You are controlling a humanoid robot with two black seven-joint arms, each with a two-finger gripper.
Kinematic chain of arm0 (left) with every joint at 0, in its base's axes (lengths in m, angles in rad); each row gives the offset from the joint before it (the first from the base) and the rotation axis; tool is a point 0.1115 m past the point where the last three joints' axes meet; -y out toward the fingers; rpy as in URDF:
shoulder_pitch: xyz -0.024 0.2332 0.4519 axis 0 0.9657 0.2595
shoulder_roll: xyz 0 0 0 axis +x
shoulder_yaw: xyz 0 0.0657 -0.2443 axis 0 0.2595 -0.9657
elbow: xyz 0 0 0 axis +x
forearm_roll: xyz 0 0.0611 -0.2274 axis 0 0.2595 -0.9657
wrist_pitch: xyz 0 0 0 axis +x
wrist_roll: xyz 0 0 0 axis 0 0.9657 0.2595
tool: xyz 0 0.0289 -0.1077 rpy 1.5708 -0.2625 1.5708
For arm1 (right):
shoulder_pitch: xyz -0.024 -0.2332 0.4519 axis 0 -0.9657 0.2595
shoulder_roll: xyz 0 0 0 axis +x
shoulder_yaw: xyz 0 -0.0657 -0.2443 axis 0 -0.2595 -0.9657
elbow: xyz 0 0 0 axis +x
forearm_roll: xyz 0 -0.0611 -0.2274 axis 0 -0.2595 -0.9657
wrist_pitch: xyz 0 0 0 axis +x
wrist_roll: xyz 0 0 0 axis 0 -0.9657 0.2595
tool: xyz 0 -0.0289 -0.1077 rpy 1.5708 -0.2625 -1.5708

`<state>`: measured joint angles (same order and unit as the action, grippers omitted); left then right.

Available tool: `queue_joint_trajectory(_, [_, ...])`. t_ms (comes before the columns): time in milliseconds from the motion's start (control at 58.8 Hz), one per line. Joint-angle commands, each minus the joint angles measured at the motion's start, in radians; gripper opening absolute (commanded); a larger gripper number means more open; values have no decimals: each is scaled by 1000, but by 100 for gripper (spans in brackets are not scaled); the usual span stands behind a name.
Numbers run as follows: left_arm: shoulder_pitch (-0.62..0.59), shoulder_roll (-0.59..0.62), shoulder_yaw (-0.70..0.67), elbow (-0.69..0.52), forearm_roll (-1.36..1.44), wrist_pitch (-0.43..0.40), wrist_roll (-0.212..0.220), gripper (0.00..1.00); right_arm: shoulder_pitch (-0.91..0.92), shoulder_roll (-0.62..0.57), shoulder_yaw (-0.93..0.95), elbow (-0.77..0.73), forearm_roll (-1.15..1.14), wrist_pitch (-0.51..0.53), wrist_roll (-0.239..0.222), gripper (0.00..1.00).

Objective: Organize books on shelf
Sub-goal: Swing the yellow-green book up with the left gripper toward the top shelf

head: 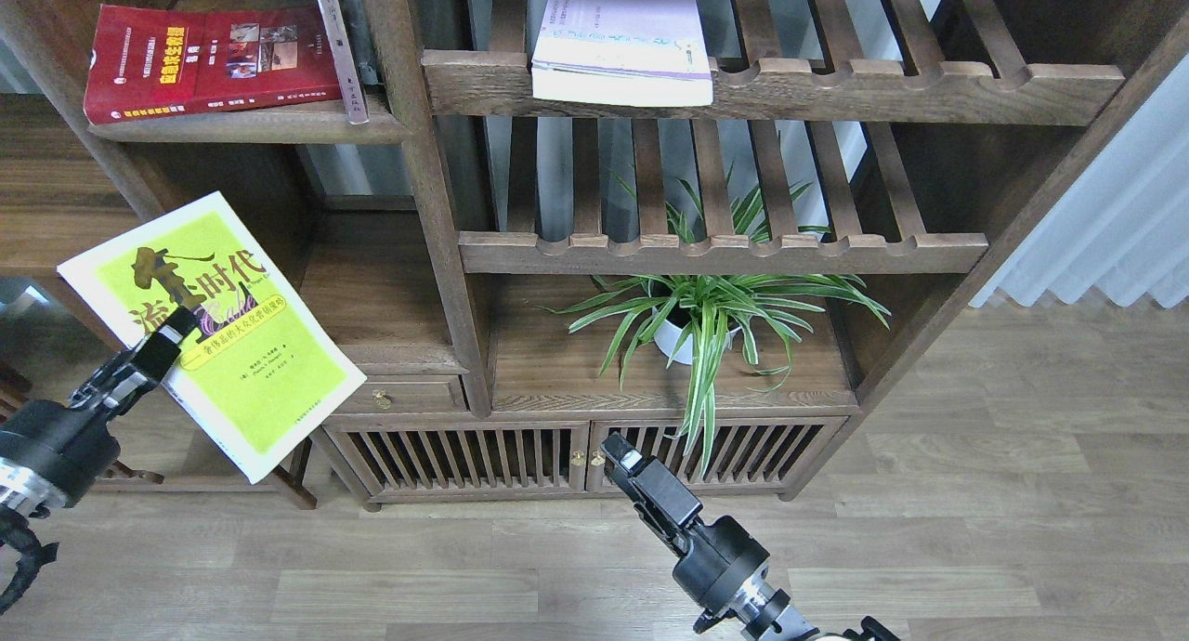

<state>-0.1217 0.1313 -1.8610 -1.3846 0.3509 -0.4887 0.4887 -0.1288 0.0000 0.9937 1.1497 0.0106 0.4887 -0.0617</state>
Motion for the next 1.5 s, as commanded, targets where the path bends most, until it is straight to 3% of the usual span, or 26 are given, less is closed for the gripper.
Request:
queue_joint_trajectory(0, [-49, 1, 8, 1, -32, 0, 0, 2, 0, 0, -1, -2, 0, 0, -1, 98])
queue_joint_trajectory(374, [-131, 14, 68, 2, -64, 0, 0, 2, 5, 0, 5, -2, 0, 0, 0, 98])
queue_joint_trajectory(477, [-78, 18, 118, 10, -61, 0, 0, 2, 8, 0, 5, -2, 0, 0, 0, 98])
queue_joint_trajectory(630, [120, -67, 128, 50, -49, 0, 0, 2, 5, 0, 6, 1, 5, 0, 17, 98])
queue_joint_trajectory(834, [217, -88, 102, 50, -40, 0, 0, 2, 5, 0, 2, -1, 2, 0, 17, 98])
queue_joint_trajectory(1174, [261, -114, 85, 47, -26, 0, 0, 2, 6, 0, -3, 1, 3, 0, 17, 98])
queue_joint_trajectory(1481, [263, -110, 157, 45, -150, 0, 0, 3, 5, 0, -1, 1, 3, 0, 17, 98])
